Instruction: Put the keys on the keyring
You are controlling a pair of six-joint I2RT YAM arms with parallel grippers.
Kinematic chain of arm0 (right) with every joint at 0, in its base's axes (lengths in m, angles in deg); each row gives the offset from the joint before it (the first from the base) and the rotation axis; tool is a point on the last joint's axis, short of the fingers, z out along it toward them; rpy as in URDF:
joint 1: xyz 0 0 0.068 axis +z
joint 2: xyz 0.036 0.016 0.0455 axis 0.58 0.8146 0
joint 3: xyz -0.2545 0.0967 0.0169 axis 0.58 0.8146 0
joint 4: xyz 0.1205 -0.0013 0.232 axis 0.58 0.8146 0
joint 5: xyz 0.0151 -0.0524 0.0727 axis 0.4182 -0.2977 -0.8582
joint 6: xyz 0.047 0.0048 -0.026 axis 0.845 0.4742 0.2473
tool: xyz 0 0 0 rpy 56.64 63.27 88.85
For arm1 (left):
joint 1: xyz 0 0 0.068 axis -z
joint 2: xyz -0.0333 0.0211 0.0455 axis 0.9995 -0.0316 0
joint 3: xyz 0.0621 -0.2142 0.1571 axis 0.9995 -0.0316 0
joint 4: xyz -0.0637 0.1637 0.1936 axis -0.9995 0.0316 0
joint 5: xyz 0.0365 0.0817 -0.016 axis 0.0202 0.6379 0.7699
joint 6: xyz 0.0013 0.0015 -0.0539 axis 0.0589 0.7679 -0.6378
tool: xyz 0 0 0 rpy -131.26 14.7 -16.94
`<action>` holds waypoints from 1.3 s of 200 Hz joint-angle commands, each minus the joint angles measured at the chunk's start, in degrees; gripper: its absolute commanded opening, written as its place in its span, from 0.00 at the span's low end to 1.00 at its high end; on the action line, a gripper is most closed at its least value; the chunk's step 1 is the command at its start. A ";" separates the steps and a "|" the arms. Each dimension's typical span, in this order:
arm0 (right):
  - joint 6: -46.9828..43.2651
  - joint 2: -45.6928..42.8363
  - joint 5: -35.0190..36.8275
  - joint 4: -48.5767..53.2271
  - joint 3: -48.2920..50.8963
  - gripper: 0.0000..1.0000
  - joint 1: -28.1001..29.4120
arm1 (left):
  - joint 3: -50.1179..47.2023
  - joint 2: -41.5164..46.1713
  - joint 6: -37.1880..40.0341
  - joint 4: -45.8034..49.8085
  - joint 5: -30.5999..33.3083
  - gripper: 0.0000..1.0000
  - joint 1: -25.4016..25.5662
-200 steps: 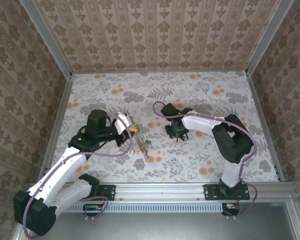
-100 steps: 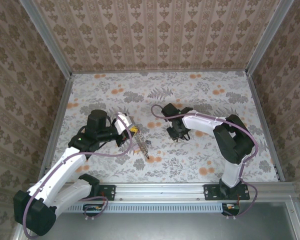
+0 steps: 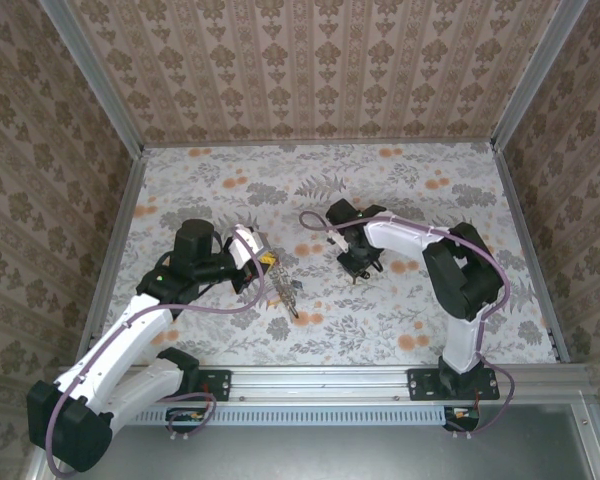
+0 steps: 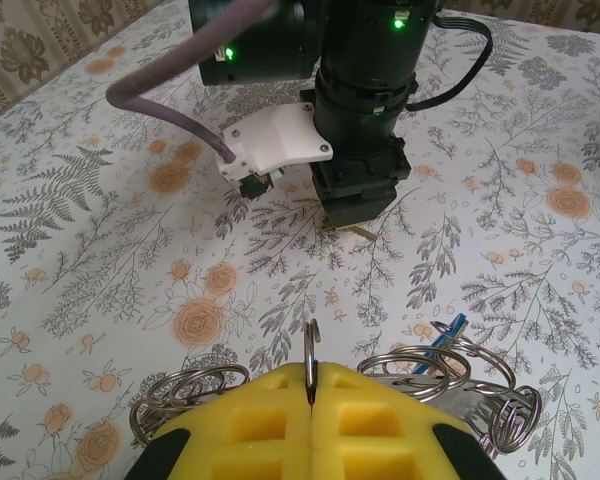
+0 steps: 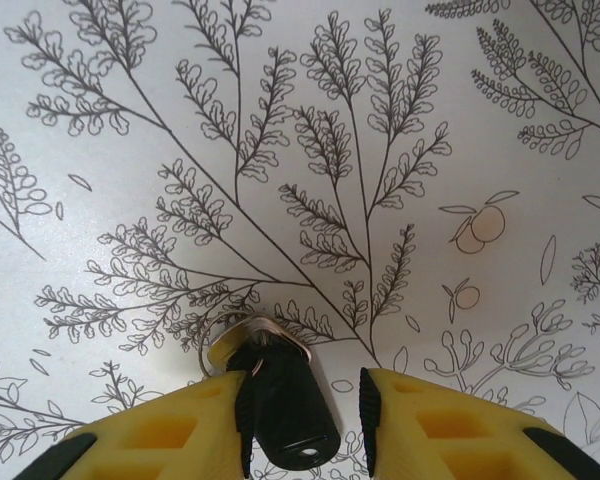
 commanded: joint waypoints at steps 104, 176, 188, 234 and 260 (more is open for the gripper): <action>-3.63 3.64 -5.67 3.78 -3.81 0.48 -0.52 | 0.29 0.62 -0.02 -2.15 -0.62 0.00 -0.19; -3.93 3.08 -4.29 3.01 -2.92 0.33 -0.48 | 0.30 0.92 0.09 -1.74 -0.52 0.00 -0.19; -3.81 3.43 -3.59 3.19 -3.24 0.29 -0.52 | 0.32 0.95 0.01 -1.75 -0.50 0.00 -0.19; -3.10 2.15 -4.50 2.42 -3.14 0.27 -0.52 | 0.30 1.17 -0.08 -1.65 -0.42 0.00 -0.11; -2.98 1.60 -5.09 2.05 -2.90 0.20 -0.61 | 0.32 1.16 -0.01 -1.70 -0.41 0.00 -0.10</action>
